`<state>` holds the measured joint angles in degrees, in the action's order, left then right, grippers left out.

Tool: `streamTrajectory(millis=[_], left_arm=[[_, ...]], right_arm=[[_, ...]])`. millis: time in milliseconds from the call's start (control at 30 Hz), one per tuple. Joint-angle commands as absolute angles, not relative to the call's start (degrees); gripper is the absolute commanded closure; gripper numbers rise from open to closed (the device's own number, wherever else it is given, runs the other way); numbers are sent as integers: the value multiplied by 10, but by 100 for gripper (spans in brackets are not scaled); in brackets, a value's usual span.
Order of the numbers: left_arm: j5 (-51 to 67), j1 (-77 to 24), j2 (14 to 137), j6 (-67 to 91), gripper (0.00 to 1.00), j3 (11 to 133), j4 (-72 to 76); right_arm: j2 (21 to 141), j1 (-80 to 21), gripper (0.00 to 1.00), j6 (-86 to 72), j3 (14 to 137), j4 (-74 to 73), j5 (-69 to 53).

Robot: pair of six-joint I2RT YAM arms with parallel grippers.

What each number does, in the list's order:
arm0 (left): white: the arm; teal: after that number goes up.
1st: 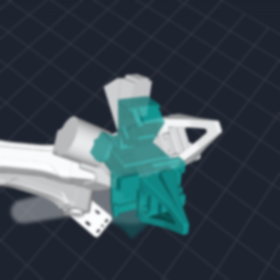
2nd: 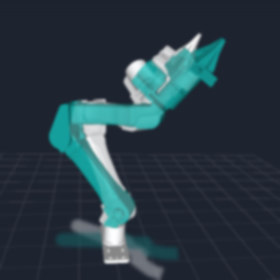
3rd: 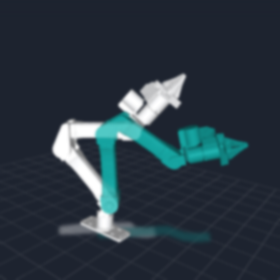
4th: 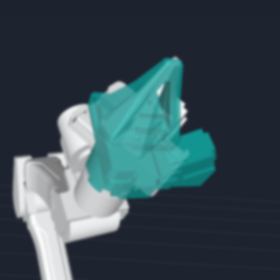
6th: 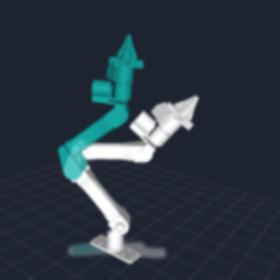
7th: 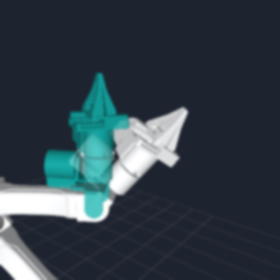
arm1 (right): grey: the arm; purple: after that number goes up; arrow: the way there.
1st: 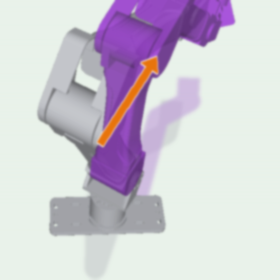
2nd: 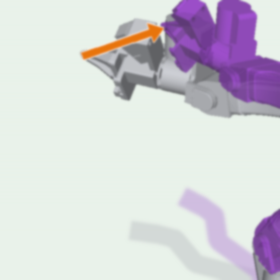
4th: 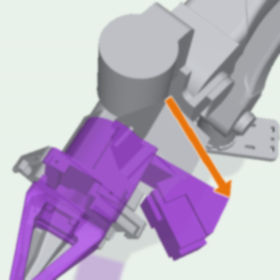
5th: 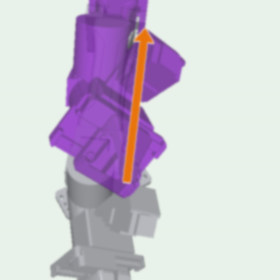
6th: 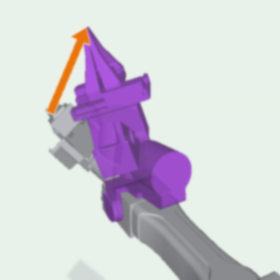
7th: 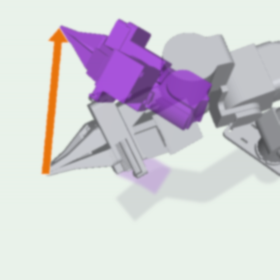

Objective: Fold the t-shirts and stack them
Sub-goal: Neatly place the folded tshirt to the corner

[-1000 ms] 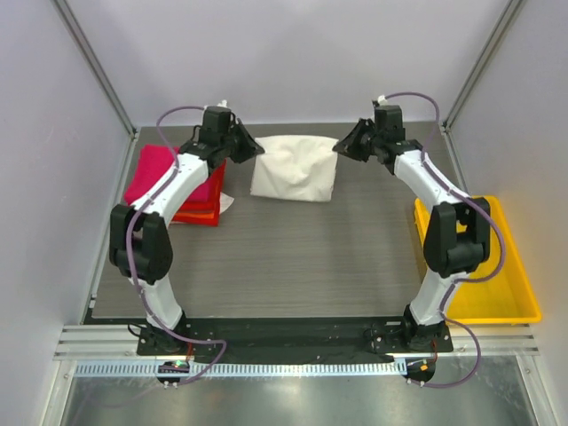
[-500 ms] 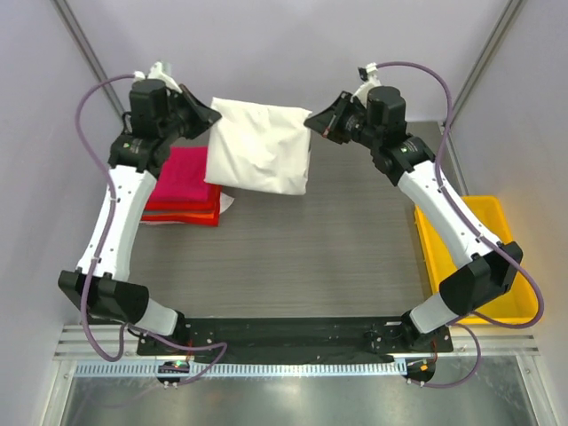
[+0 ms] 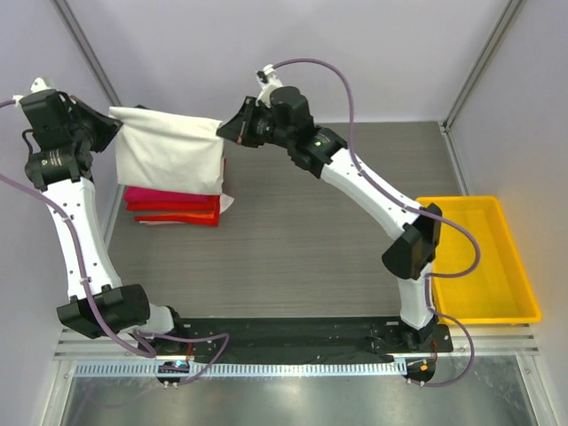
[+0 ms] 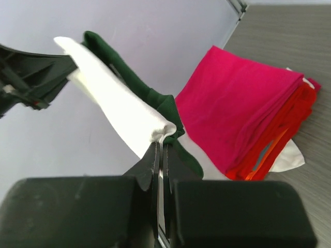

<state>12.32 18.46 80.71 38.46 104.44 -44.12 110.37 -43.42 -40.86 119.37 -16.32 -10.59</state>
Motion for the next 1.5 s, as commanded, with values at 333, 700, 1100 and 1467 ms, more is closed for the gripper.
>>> streamTrajectory(millis=[333, 700, 1100, 1467], left_arm=[[114, 286, 809, 369, 100, 1034, -442], [113, 291, 795, 364, 100, 977, -425], [127, 291, 844, 381, 100, 962, -377], [141, 291, 897, 389, 100, 991, -354]], right_arm=[[1224, -465, 99, -432, 1361, -156, -114], [1201, -485, 99, -420, 1320, -145, -109], [1229, -485, 99, -428, 1319, -142, -90], [1271, -463, 99, -452, 1345, -140, -91]])
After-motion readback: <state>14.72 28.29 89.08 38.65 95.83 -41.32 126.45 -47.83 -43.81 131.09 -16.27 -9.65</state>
